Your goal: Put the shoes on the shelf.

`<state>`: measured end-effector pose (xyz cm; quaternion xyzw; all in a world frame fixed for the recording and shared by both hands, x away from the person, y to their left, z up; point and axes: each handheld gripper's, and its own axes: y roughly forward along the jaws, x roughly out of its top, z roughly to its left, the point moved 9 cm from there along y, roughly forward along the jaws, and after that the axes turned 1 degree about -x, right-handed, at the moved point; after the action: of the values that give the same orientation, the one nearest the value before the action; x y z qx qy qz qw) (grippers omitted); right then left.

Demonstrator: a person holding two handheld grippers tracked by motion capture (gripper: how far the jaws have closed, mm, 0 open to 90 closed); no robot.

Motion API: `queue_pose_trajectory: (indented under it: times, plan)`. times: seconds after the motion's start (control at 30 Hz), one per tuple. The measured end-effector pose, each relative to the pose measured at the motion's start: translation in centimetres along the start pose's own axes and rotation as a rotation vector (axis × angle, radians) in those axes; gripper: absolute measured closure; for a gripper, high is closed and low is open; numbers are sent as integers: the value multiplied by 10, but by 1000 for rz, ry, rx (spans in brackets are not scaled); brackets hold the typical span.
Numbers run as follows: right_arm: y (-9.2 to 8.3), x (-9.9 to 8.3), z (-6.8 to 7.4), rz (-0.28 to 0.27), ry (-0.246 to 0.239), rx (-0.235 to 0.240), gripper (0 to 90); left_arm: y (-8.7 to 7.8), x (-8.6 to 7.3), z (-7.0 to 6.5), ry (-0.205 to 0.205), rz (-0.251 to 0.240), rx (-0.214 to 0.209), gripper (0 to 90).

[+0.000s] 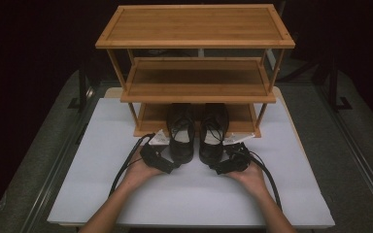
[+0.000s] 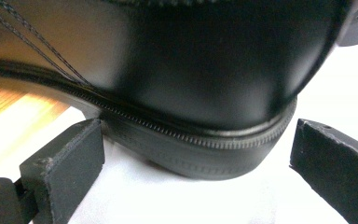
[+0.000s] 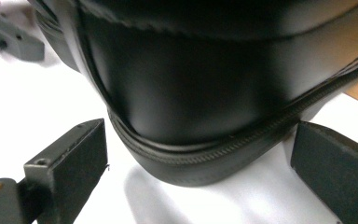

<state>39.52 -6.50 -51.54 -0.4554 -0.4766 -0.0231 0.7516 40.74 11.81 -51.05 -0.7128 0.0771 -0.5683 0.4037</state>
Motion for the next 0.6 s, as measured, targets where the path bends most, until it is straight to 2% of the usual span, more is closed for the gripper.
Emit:
queue_pose_trajectory:
  times: [0.07,0.13,0.23,0.37,0.6]
  plan:
    - [3,3,4,-7,-5,2,23,2,0,-1,11,9,20,29]
    - [6,3,6,3,-15,-27,12,3,1,0,9,6,26,33]
    - [6,3,3,-5,14,-49,72,2,0,2,4,-1,28,78]
    - [6,3,3,-10,15,-48,79,4,-2,2,14,26,39,81]
    - [5,4,3,-22,21,-55,98,2,1,2,11,7,40,93]
